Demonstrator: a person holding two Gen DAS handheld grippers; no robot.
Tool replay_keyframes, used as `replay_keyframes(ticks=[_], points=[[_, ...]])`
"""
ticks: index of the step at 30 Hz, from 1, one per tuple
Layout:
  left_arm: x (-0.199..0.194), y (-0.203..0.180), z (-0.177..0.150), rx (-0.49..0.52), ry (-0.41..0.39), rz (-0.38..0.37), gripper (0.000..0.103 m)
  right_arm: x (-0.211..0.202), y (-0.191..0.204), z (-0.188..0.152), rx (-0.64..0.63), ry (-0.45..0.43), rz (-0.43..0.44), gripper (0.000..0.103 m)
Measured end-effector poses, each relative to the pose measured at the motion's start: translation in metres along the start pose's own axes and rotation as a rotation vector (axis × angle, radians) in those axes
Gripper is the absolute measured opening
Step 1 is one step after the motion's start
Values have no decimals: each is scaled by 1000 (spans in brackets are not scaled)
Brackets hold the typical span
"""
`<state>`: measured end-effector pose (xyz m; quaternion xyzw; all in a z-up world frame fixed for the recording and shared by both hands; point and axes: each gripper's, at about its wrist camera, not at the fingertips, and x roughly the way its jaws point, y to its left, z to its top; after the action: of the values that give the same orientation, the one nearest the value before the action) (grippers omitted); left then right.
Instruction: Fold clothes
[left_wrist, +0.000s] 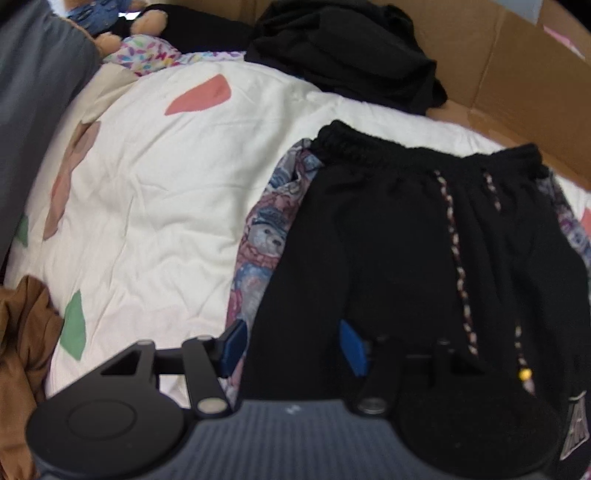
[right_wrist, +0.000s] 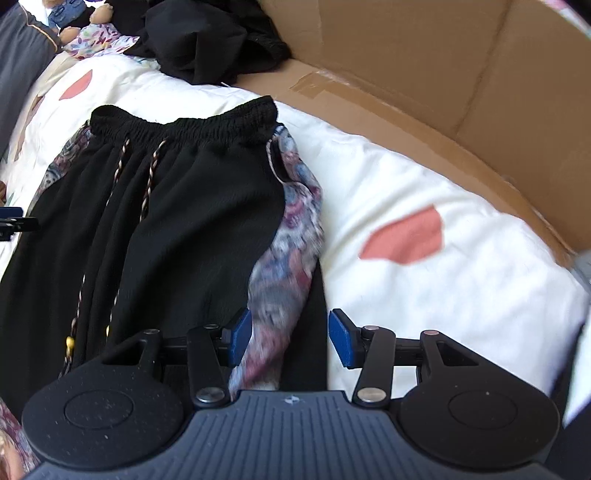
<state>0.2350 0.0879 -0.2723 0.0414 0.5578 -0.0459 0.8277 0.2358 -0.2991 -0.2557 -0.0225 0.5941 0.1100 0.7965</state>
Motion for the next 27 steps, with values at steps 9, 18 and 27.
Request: replay_keyframes(ticks=[9,18,27], points=[[-49,-37,-27,92,-3,-24,59,-55,5,-33,-16,15,-19,51],[-88,-57,-56,76,-24,-19,59,-105,23,-52,-67,37,-60,51],[-96,-46,-99,-15,3,-7,59,-113,5,-89,230,-12,117,51]])
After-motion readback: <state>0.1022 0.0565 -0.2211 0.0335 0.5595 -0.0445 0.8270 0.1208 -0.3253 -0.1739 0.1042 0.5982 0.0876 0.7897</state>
